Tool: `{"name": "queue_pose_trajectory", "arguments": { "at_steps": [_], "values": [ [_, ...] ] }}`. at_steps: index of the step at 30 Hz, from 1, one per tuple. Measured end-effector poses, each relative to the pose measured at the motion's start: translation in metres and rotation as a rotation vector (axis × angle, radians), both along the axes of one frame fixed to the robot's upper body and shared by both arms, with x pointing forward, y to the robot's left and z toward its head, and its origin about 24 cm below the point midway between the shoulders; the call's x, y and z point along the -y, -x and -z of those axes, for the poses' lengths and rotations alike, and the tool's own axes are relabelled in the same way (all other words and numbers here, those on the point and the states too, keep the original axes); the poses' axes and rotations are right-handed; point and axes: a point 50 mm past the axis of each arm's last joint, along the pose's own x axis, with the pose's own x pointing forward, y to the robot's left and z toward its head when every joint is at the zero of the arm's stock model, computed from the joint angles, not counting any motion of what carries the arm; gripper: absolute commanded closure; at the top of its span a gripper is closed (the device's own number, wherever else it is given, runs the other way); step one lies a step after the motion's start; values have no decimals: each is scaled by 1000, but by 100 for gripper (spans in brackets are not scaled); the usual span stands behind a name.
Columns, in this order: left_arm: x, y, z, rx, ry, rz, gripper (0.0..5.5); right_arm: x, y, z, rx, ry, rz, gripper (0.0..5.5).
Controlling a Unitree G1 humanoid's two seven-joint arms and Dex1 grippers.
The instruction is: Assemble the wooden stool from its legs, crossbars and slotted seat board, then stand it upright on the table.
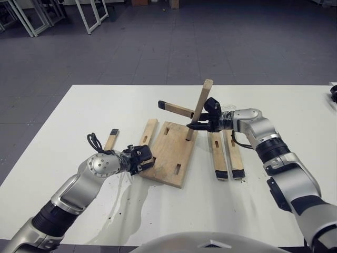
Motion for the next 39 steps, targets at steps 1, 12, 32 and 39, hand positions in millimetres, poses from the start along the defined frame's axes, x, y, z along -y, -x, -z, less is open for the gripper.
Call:
{"name": "queue_pose_trajectory", "arguments": {
  "at_steps": [1, 12, 32, 39],
  "values": [
    [0, 0, 0, 2, -1, -3, 273, 3, -2, -1, -33, -20, 17, 347],
    [4, -3, 0, 14, 29, -18, 273, 24, -6, -12, -14, 24, 22, 226],
    [7, -2, 3, 10, 68, -33, 273, 67, -8, -227, 563, -469, 366, 226],
    [8, -3, 3, 9, 74, -39, 273, 6, -26, -122, 291, -278, 316, 226]
  ]
}}
